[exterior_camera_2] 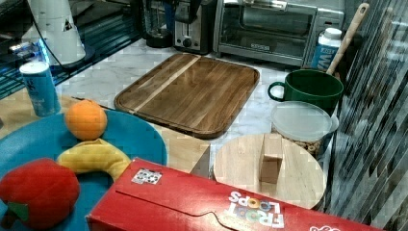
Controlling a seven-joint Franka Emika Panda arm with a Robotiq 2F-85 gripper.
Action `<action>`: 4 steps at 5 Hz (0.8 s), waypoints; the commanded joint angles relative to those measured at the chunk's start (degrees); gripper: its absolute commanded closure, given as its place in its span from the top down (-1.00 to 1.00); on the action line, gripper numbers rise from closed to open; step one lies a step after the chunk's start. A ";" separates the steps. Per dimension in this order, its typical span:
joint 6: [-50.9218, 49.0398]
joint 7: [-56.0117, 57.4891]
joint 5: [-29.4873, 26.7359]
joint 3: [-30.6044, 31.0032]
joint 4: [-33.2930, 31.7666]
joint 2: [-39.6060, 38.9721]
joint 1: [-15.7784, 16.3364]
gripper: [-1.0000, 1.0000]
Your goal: Open the drawer.
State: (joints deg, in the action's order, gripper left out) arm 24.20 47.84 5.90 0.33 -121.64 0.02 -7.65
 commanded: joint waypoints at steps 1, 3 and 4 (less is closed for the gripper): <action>9.03 10.40 4.83 -4.75 -0.55 1.94 -4.78 1.00; 12.78 13.18 5.63 -4.54 0.69 -1.79 -8.04 1.00; 16.63 15.40 4.62 -5.38 0.43 -4.14 -8.99 1.00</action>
State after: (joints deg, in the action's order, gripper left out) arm 39.08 58.58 11.16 -4.81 -122.65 -1.53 -16.87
